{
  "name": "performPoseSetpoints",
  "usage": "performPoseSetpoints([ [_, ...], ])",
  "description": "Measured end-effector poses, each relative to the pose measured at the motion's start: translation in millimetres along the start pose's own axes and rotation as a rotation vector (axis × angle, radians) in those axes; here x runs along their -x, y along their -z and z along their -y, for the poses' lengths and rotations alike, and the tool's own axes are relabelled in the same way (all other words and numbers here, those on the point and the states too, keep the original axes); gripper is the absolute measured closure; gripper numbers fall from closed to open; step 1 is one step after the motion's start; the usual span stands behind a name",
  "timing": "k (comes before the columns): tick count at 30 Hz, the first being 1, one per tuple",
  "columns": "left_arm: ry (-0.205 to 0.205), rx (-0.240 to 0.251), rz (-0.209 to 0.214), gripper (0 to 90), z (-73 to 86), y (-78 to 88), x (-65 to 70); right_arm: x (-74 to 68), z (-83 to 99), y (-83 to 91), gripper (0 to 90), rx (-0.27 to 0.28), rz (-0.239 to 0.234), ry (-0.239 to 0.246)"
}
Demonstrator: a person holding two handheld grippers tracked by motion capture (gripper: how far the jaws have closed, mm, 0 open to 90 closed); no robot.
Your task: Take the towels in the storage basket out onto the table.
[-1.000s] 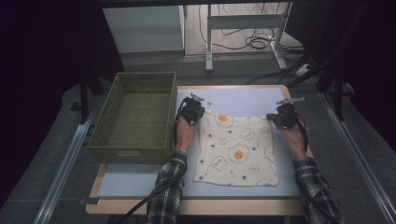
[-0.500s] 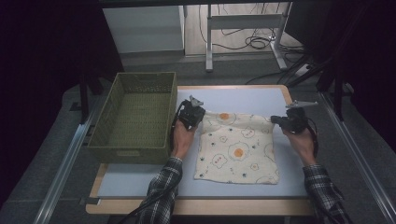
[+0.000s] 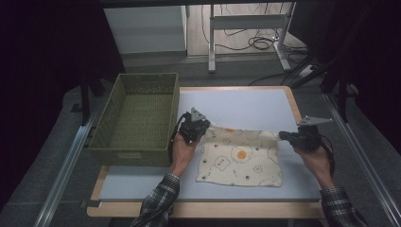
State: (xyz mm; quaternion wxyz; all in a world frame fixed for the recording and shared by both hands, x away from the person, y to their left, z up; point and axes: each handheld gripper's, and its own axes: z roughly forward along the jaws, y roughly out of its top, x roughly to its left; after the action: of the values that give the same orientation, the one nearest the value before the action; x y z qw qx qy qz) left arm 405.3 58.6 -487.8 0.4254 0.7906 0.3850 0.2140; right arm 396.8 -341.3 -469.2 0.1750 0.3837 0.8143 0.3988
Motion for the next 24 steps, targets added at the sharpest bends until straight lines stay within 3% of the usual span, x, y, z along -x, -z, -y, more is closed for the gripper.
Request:
performPoseSetpoints([
  [6, 0.007, 0.017, 0.019, 86.9, 8.1, 16.0, 15.4, -5.4, 14.9, 19.6, 87.9, 0.007, -0.028, -0.02],
  [11, 0.013, 0.009, 0.042, 86.9, 22.1, 24.2, 27.2, -16.7, 29.9, 23.9, 87.8, -0.011, -0.056, -0.024],
  [24, 0.042, 0.024, 0.074, 86.9, 53.6, 54.4, 39.2, -50.4, 54.2, 37.0, 87.6, -0.008, -0.123, 0.004],
])
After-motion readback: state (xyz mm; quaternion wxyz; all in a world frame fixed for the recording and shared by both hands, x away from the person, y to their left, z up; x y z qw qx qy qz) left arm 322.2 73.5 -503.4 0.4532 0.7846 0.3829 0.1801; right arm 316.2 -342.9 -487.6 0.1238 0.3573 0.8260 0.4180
